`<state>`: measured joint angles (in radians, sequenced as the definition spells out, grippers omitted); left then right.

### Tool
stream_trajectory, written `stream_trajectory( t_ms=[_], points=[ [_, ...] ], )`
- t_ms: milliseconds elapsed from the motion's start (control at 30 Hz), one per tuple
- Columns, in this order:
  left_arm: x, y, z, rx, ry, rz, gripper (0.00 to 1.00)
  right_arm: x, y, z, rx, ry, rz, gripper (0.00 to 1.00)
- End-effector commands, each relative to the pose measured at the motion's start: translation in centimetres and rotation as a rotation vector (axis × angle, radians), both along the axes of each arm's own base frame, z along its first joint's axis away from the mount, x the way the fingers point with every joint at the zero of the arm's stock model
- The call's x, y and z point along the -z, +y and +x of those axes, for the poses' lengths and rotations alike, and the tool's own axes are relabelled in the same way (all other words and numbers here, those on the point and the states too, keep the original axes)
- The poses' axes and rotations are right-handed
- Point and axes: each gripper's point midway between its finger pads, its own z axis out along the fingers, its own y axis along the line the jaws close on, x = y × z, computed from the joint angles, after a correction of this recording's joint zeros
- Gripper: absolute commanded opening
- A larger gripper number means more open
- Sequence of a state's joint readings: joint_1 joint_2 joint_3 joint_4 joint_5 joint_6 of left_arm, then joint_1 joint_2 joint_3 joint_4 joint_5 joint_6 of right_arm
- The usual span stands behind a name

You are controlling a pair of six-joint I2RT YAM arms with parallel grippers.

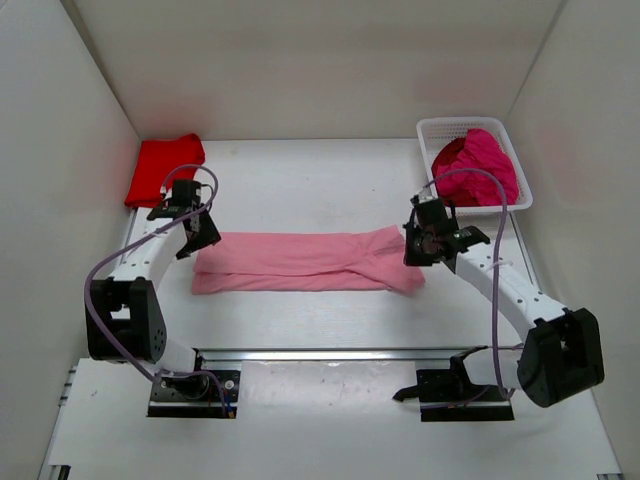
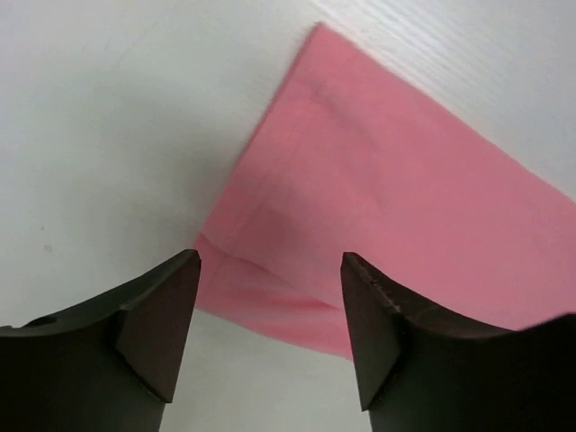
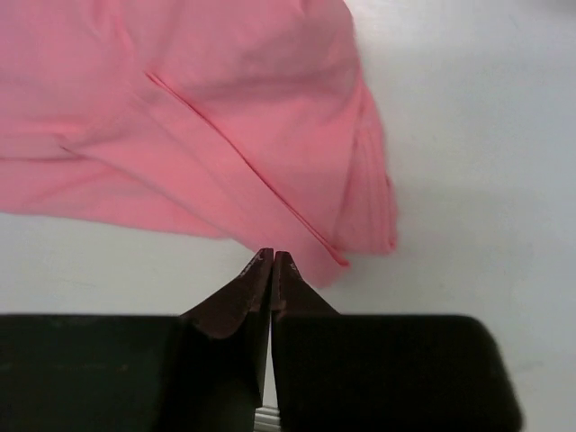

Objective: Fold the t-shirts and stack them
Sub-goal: Fold the other side of the tshirt into a rectangle

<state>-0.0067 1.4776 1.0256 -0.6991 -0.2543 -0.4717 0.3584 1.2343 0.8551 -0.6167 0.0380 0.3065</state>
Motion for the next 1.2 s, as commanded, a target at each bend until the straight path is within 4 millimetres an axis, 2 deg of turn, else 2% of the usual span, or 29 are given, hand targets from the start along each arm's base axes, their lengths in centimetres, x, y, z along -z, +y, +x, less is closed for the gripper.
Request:
stream_trajectory(
  t_ms=[0, 67, 133, 200, 300, 367, 433, 467, 667, 833, 900, 967, 1033, 1167],
  points=[
    [-3.8, -2.7, 1.8, 0.068, -0.126, -0.029, 0.73, -1.9, 3.3, 2.8, -0.053, -0.041, 0.090, 0.00],
    [-3.4, -4.5, 2.1, 0.120, -0.132, -0.085, 0.49, -1.1, 3.6, 4.1, -0.049, -0.049, 0.075, 0.00],
    [-2.9, -5.8, 2.2, 0.141, -0.133, -0.143, 0.38, -1.0, 4.5, 5.8, -0.056, -0.073, 0.080, 0.02],
    [-1.8, -7.0, 1.8, 0.173, -0.107, -0.179, 0.35, -0.7, 5.7, 7.5, -0.068, -0.085, 0.090, 0.18],
    [-0.5, -7.0, 1.8, 0.168, -0.085, -0.209, 0.38, -1.0, 7.6, 9.3, -0.101, -0.109, 0.113, 0.27],
    [0.5, -6.7, 1.6, 0.160, -0.050, -0.210, 0.39, 0.5, 8.4, 9.9, -0.113, -0.069, 0.103, 0.28],
    [1.4, -6.5, 1.6, 0.161, -0.017, -0.202, 0.40, 1.8, 9.1, 9.6, -0.128, -0.025, 0.094, 0.27],
    [1.8, -6.5, 1.6, 0.167, -0.005, -0.192, 0.41, 2.0, 9.4, 9.9, -0.127, -0.029, 0.096, 0.27],
    [3.6, -5.4, 1.6, 0.152, 0.042, -0.168, 0.45, 3.4, 9.7, 9.9, -0.131, -0.009, 0.087, 0.32],
    [3.6, -5.7, 2.0, 0.162, 0.048, -0.165, 0.45, 4.2, 9.6, 9.9, -0.133, 0.013, 0.065, 0.33],
    [2.9, -6.1, 2.7, 0.171, 0.022, -0.172, 0.46, 4.6, 9.9, 9.4, -0.142, 0.034, 0.071, 0.33],
    [2.9, -6.1, 2.8, 0.169, 0.020, -0.176, 0.46, 4.5, 10.4, 9.1, -0.154, 0.035, 0.068, 0.26],
    [2.8, -5.9, 2.8, 0.160, 0.015, -0.186, 0.46, 4.5, 10.9, 8.1, -0.164, 0.046, 0.083, 0.25],
    [3.3, -6.0, 2.5, 0.161, 0.029, -0.187, 0.46, 3.1, 12.0, 7.4, -0.185, 0.024, 0.118, 0.12]
  ],
)
